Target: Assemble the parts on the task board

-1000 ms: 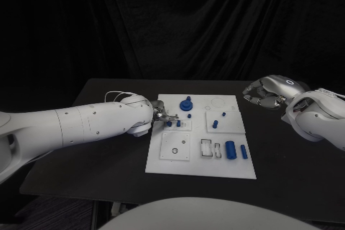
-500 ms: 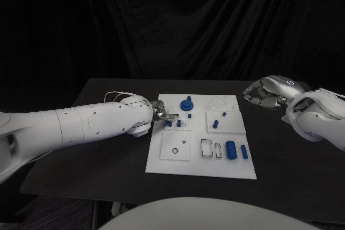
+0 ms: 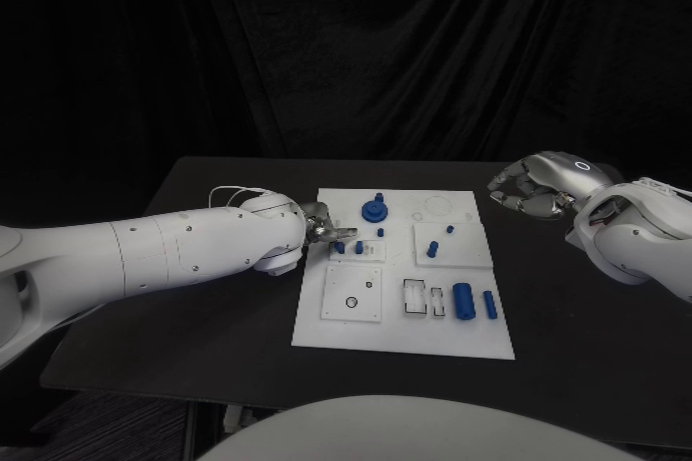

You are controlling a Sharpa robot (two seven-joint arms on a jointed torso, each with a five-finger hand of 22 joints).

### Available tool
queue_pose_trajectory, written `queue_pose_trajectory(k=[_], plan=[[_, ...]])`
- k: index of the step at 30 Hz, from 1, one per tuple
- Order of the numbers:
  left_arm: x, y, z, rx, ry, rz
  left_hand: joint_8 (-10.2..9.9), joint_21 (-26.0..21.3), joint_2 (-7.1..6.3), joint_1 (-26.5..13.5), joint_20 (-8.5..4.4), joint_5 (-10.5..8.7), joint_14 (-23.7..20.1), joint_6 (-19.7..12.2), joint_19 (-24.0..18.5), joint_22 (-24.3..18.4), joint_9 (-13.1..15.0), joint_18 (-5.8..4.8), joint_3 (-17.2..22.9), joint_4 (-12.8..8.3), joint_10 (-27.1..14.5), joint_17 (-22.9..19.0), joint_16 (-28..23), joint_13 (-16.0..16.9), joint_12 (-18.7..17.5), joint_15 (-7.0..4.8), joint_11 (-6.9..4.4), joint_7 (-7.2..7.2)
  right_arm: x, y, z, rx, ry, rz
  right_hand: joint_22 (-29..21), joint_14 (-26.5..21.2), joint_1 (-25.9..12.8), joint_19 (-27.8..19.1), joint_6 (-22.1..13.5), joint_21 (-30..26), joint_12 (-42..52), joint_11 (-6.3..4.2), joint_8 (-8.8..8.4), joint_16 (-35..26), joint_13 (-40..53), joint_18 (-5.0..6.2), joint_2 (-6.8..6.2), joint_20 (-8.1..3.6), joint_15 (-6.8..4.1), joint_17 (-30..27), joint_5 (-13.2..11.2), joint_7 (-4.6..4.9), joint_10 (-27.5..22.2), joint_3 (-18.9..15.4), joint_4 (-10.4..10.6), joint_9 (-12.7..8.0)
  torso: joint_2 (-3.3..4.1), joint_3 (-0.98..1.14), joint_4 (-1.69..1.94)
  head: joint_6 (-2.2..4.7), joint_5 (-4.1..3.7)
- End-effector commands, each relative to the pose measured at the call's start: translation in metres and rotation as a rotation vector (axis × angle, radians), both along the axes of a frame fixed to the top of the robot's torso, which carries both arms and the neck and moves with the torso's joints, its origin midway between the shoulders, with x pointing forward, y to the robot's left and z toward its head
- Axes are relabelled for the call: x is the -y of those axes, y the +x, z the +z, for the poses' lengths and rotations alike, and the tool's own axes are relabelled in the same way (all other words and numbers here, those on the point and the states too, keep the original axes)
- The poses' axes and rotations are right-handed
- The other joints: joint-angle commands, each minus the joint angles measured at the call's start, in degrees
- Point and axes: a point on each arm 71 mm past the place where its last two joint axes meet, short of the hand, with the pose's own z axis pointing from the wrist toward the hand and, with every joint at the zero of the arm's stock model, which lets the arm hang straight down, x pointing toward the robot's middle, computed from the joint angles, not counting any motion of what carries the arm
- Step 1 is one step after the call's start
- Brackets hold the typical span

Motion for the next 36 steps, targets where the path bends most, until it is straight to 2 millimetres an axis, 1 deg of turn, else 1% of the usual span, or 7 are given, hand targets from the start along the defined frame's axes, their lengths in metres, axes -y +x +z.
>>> queue_pose_trajectory(k=[1,7,11,16,18,25,36], plan=[[0.0015,-0.0011,-0.0014,0.007,-0.018,-0.007,0.5,0.2,0.69,-0.2,-0.33,0.48,6.1,0.0,1.5,12.0,1.8,0.25,-0.3,0.0,5.9,15.1,0.1,15.0,0.2,-0.39,-0.39,-0.35,0.0017,0.0002,-0.0014,-0.007,-0.005,-0.019,12.0,4.8,0.6,0.8,0.3,-0.4,-0.3,0.42,-0.19,-0.3,12.5,0.52,-0.19,0.33,0.48,12.8,0.3,-0.01,2.7,0.3,-0.2,0.0,-0.03,-0.02,-0.05,-0.01,0.08],[0.0019,-0.0009,-0.0013,0.011,-0.024,-0.012,3.1,0.3,0.79,1.5,-0.52,2.57,6.1,-1.2,1.6,12.0,1.8,0.24,-1.3,-0.2,5.9,15.1,0.1,15.0,0.2,-0.56,-0.57,-0.52,0.0013,0.0001,-0.0016,-0.007,-0.004,-0.019,12.0,4.8,0.6,0.8,0.3,-0.4,-0.3,0.42,-0.19,-0.3,12.5,0.52,-0.19,0.33,0.48,12.8,0.3,-0.01,2.7,0.3,-0.2,0.0,-0.01,-0.02,-0.07,-0.01,0.09],[0.0018,-0.0013,-0.0016,0.004,-0.023,-0.019,4.8,0.1,0.22,3.6,-0.57,5.21,6.1,-2.5,1.5,11.9,1.7,0.28,-2.0,-0.3,5.9,15.1,0.1,15.0,0.2,-0.56,-0.58,-0.54,0.0014,0.0001,-0.0017,-0.007,-0.004,-0.019,12.0,4.8,0.6,0.8,0.3,-0.4,-0.3,0.42,-0.19,-0.3,12.5,0.52,-0.19,0.33,0.48,12.8,0.3,-0.01,2.7,0.3,-0.2,0.0,0.0,0.0,-0.02,-0.01,0.04],[0.0015,-0.0022,-0.0023,-0.007,-0.02,-0.03,5.3,-0.3,-0.56,6.0,-0.49,7.34,6.1,-3.9,1.3,11.8,1.6,0.35,-2.3,-0.6,5.9,15.1,0.1,15.0,0.2,-0.48,-0.45,-0.39,0.0018,0.0001,-0.0018,-0.007,-0.005,-0.02,12.0,4.8,0.6,0.8,0.3,-0.4,-0.3,0.42,-0.19,-0.3,12.5,0.52,-0.19,0.33,0.48,12.8,0.3,-0.01,2.7,0.3,-0.2,0.0,-0.03,0.03,0.03,-0.01,0.04],[0.002,-0.0025,-0.0021,-0.006,-0.025,-0.036,5.4,-0.4,-0.59,6.4,-0.46,7.84,6.1,-4.1,1.2,11.8,1.6,0.38,-2.3,-0.6,5.9,15.1,0.1,15.0,0.2,-0.45,-0.42,-0.35,0.0016,0.0002,-0.0019,-0.008,-0.005,-0.02,12.0,4.8,0.6,0.8,0.3,-0.4,-0.3,0.42,-0.19,-0.3,12.5,0.52,-0.19,0.33,0.48,12.8,0.3,-0.01,2.7,0.3,-0.2,0.0,-0.03,0.02,0.0,-0.01,0.08],[0.0047,-0.0035,-0.0012,0.002,-0.042,-0.053,4.7,-0.6,-1.04,10.0,-0.36,12.66,6.1,-5.1,1.0,11.7,1.2,0.42,-1.6,-1.2,5.9,15.1,0.1,15.0,0.2,-0.34,-0.31,-0.23,0.0013,0.0001,-0.0025,-0.008,-0.005,-0.019,12.0,4.8,0.6,0.8,0.3,-0.4,-0.3,0.42,-0.19,-0.3,12.5,0.52,-0.19,0.33,0.48,12.8,0.3,-0.01,2.7,0.3,-0.2,0.0,-0.03,0.03,-0.03,-0.01,0.19],[0.0041,-0.0053,-0.0024,-0.019,-0.031,-0.062,1.9,-1.2,-1.94,12.8,-0.1,15.72,6.1,-5.5,0.7,11.5,0.1,0.55,-0.3,-1.6,5.9,15.1,0.1,15.0,0.2,-0.05,0.02,0.15,0.0015,-0.0001,-0.0028,-0.008,-0.004,-0.02,12.0,4.8,0.6,0.8,0.3,-0.4,-0.3,0.44,-0.19,-0.3,12.4,0.53,-0.26,0.34,0.49,12.7,0.3,0.0,2.7,0.5,-0.2,-0.1,-0.05,0.04,0.06,-0.01,0.04]])
